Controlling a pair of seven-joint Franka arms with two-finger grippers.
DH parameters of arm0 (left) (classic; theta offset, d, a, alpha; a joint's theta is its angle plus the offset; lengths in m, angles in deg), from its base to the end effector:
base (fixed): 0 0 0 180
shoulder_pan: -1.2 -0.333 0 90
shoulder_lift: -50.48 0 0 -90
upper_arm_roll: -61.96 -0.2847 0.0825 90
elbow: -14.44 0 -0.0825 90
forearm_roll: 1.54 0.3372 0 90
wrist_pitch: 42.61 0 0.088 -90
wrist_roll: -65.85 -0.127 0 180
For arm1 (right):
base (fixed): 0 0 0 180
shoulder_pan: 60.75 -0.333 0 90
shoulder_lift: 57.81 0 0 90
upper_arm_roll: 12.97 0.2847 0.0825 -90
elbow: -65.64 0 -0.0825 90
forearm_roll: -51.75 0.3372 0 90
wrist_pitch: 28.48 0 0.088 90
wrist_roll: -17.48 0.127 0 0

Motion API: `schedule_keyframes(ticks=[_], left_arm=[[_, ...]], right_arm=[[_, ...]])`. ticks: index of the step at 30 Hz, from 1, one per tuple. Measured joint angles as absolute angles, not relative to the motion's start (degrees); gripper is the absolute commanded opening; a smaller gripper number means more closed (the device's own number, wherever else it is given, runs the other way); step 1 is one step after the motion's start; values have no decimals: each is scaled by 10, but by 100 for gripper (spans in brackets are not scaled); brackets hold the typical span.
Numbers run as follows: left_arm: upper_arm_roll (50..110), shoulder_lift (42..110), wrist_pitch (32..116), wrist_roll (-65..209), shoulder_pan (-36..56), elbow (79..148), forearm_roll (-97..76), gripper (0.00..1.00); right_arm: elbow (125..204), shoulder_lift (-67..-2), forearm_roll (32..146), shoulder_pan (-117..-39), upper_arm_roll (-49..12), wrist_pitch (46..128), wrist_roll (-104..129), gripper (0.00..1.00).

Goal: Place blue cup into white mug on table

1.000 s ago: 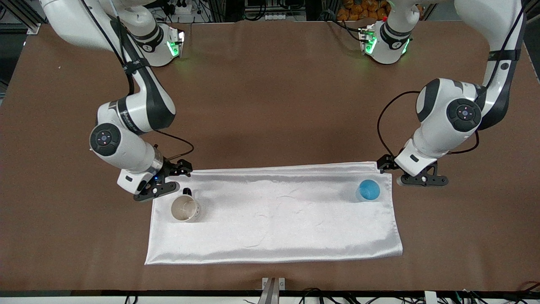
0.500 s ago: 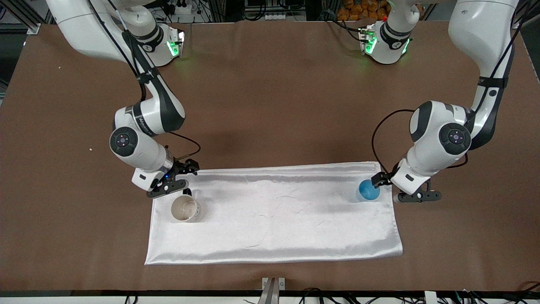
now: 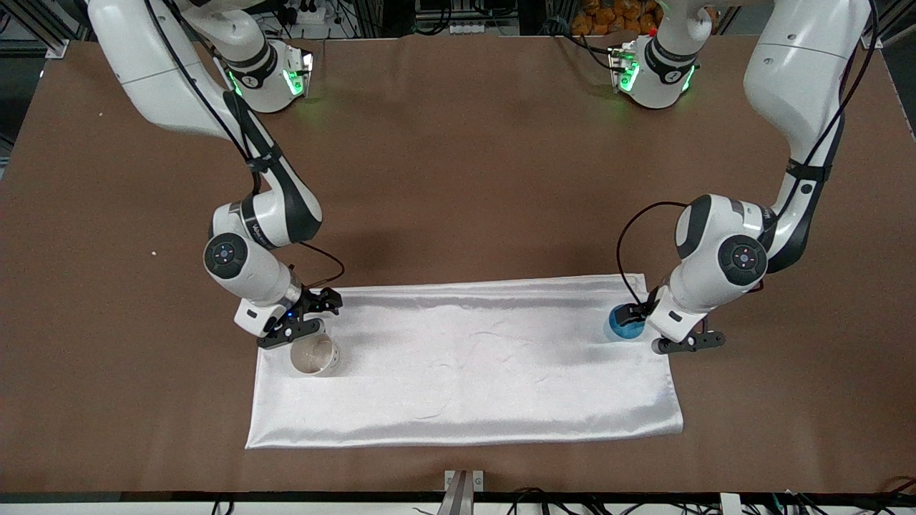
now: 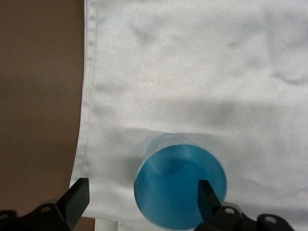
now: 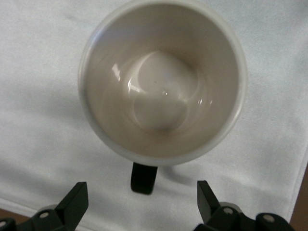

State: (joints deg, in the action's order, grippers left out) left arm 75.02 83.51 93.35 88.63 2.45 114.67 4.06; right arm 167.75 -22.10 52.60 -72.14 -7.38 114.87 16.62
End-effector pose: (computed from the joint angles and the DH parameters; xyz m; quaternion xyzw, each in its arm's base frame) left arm 0.6055 -0.1407 0.2409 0.9974 0.0595 0.0220 0.0349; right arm 0.5950 0.1775 0.2052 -0.9886 -0.1387 -0.0444 0.0393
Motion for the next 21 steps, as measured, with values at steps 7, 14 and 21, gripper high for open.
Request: schedule_keyframes(ticks=[7, 14, 21], left_arm=[[747, 844, 933, 887, 24, 1147, 41, 51], [747, 850, 933, 895, 24, 1146, 41, 4], [747, 851, 933, 897, 24, 1145, 41, 0]], right_arm=[[1634, -201, 526, -721, -75, 1149, 166, 100], [1603, -186, 526, -721, -75, 1146, 166, 100], [1597, -173, 519, -721, -75, 1147, 166, 84]])
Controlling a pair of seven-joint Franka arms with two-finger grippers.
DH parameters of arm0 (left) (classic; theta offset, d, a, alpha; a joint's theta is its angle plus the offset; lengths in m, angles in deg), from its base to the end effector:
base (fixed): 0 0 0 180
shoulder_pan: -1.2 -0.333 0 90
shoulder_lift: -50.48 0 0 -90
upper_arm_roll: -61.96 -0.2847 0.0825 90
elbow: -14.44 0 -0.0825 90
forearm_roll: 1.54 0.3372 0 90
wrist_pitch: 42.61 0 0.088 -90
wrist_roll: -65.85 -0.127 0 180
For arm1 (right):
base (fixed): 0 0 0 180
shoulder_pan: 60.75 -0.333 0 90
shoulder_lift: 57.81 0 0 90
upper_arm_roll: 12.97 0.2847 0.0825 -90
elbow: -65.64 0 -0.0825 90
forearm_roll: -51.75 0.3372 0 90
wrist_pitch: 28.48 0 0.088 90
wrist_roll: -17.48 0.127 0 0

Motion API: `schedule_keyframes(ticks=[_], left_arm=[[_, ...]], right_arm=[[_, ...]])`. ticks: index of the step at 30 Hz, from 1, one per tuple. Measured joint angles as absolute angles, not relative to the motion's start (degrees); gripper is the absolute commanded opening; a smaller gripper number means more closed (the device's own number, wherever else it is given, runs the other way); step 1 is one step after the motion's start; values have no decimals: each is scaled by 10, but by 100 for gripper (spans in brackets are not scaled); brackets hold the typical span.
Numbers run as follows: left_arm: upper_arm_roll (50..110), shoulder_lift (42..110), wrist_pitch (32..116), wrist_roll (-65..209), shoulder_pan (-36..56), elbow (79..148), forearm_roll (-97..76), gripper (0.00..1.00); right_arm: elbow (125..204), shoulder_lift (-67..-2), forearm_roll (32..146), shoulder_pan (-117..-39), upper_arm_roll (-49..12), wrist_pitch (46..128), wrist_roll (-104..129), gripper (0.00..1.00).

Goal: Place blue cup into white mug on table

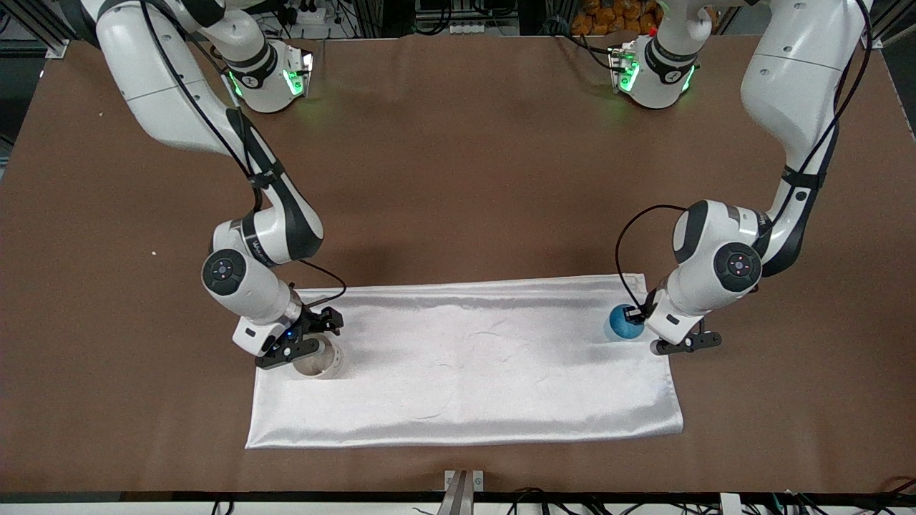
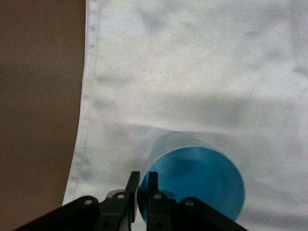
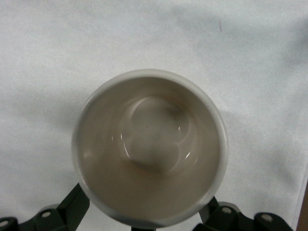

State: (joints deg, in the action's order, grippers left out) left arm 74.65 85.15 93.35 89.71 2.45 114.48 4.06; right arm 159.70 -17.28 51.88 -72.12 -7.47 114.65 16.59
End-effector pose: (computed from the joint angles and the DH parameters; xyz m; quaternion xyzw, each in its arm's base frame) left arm 0.6044 -0.1371 0.2243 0.9968 0.0722 0.0093 0.0324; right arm 0.6260 0.1824 0.2070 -0.9868 -0.1394 -0.0709 0.0412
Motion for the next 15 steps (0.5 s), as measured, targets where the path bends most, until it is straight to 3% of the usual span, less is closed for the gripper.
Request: schedule_keyframes(ticks=[15], left_arm=[[745, 851, 933, 898, 24, 1126, 68, 0]], right_arm=[[1592, -166, 493, -721, -75, 1147, 165, 11]])
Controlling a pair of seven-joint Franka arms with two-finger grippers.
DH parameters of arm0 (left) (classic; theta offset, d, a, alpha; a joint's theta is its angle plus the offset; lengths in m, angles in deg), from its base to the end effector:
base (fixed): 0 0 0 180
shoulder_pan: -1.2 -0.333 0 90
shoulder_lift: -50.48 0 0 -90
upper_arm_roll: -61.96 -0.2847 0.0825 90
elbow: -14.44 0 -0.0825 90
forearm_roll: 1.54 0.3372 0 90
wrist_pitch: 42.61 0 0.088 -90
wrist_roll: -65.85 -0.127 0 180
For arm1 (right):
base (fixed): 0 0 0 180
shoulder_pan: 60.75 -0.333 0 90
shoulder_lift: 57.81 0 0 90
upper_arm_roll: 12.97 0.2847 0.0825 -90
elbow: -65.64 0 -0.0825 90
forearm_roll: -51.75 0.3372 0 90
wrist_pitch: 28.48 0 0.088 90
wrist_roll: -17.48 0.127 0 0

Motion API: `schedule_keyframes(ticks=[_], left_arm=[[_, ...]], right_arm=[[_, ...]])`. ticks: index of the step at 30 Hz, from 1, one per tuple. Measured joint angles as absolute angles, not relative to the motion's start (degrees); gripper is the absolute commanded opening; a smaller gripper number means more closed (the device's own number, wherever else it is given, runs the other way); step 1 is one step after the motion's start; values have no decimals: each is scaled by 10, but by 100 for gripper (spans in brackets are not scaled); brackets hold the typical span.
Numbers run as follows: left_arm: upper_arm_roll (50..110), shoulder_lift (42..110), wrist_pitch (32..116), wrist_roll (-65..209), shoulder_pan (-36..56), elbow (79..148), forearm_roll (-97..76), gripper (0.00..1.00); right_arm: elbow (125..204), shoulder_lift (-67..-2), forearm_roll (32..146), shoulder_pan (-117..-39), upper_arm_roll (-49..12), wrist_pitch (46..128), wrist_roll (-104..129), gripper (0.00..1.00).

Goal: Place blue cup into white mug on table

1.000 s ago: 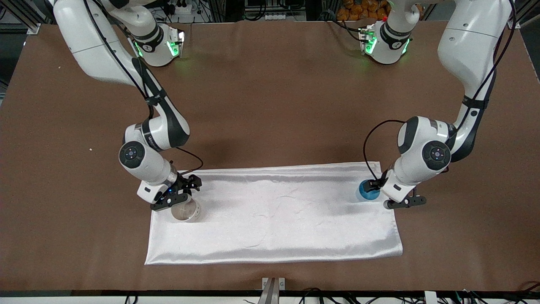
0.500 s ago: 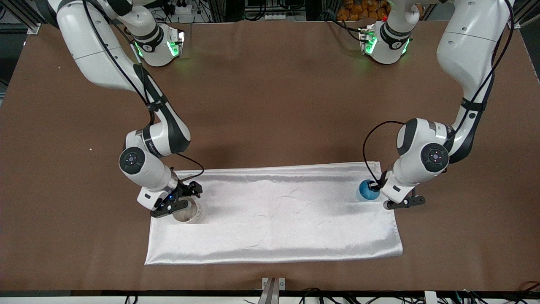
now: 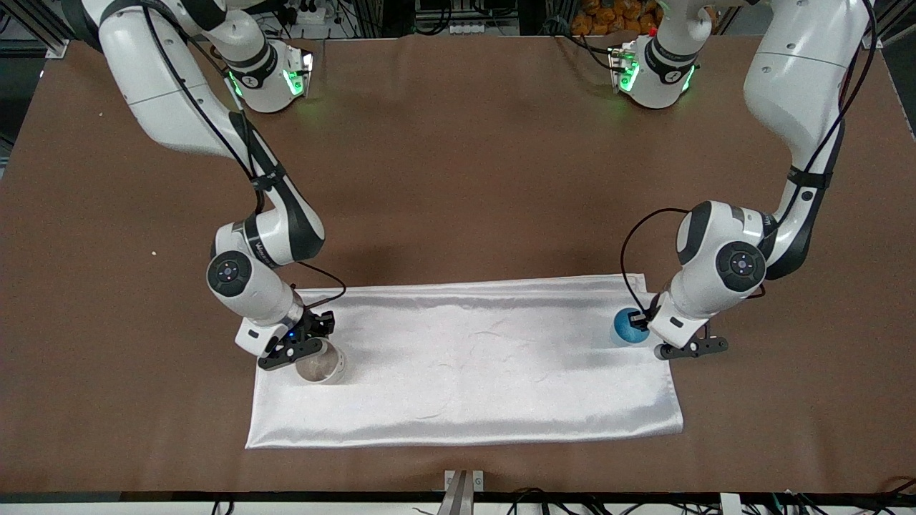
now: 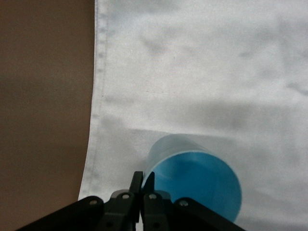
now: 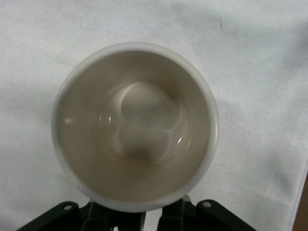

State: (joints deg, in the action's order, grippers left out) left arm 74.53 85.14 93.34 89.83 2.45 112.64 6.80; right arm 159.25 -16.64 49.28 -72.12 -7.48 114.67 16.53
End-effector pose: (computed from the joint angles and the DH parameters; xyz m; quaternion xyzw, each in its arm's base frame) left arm 0.6145 -0.1351 0.2369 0.9976 0.0591 0.0309 0.0201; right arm 0.6269 0.1822 0.2029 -0.9847 -0.1565 -0.0718 0.0266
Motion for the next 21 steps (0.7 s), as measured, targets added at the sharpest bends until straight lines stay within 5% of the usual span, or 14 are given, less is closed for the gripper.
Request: schedule_keyframes(ticks=[4, 21], left_arm=[[745, 851, 933, 898, 25, 1123, 68, 0], [745, 839, 912, 903, 24, 1098, 69, 0]], right_arm=[[1592, -166, 491, -721, -75, 1147, 165, 0], [1577, -170, 491, -725, -67, 1128, 210, 0]])
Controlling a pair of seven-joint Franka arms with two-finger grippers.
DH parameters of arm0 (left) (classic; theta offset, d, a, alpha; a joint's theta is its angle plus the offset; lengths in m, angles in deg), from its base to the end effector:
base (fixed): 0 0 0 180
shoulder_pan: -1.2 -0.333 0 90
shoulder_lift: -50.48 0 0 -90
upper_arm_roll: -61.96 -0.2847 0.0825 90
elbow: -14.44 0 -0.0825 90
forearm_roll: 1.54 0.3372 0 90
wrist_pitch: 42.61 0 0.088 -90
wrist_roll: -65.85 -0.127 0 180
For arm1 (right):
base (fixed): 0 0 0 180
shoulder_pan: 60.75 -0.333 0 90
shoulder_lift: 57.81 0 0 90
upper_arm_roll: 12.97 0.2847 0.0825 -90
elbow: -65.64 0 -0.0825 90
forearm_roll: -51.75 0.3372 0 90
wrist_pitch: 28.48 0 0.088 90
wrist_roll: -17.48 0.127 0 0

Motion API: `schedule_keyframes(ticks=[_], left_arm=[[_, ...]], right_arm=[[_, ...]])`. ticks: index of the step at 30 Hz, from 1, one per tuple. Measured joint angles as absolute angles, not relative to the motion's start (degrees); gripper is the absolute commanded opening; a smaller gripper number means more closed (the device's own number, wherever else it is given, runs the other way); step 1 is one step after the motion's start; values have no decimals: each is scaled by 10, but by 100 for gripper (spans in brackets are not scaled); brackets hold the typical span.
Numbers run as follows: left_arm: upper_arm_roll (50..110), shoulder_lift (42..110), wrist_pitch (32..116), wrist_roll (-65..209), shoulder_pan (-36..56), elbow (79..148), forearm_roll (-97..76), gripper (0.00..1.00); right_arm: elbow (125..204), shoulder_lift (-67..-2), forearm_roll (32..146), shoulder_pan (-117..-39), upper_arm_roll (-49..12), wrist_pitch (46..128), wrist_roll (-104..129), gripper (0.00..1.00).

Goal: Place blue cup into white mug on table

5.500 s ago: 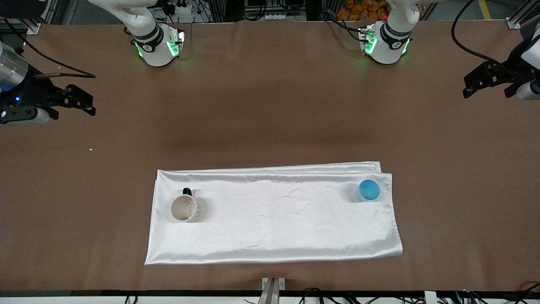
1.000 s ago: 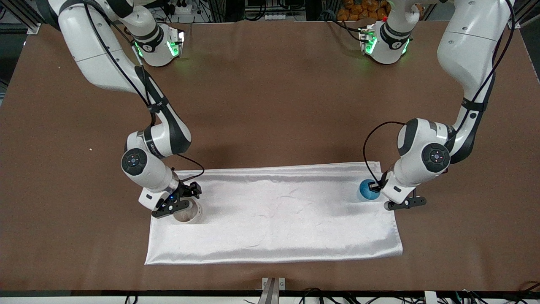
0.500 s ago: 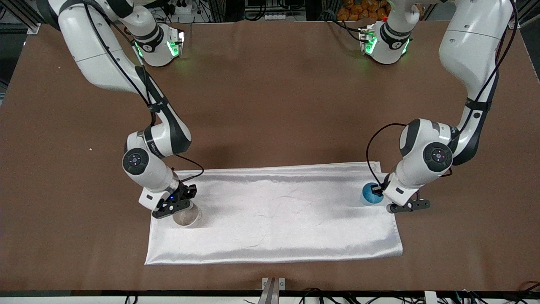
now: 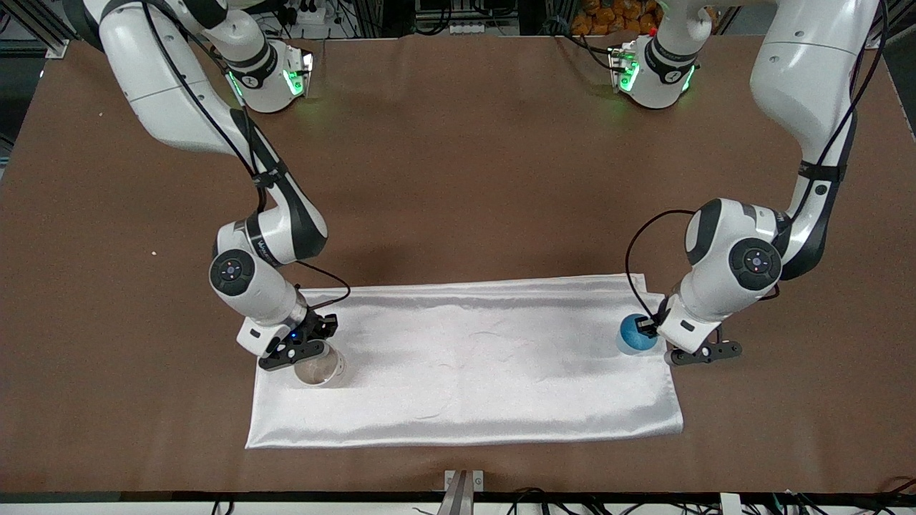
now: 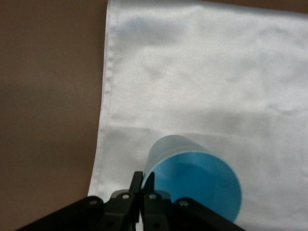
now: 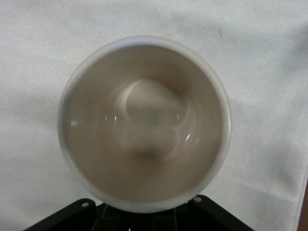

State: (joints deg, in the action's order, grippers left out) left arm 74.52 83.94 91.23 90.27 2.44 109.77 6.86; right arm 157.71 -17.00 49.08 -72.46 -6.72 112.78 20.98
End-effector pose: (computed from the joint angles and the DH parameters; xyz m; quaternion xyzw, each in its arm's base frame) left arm 0.6260 -0.1340 0.2666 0.9965 0.0652 0.0482 0.0206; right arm 0.6285 0.1938 0.2150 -0.9889 -0.1267 -0.0705 0.0323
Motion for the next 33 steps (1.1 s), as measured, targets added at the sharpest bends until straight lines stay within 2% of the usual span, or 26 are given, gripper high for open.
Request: schedule_keyframes(ticks=[10, 20, 33], left_arm=[[745, 821, 887, 903, 24, 1089, 70, 0], [747, 800, 837, 903, 26, 1070, 75, 0], [752, 783, 801, 903, 30, 1058, 80, 0]], right_arm=[[1563, -202, 491, -742, -61, 1064, 293, 0], [1569, -241, 491, -828, -58, 1030, 471, 0], [1678, -320, 494, -910, -58, 1025, 557, 0]])
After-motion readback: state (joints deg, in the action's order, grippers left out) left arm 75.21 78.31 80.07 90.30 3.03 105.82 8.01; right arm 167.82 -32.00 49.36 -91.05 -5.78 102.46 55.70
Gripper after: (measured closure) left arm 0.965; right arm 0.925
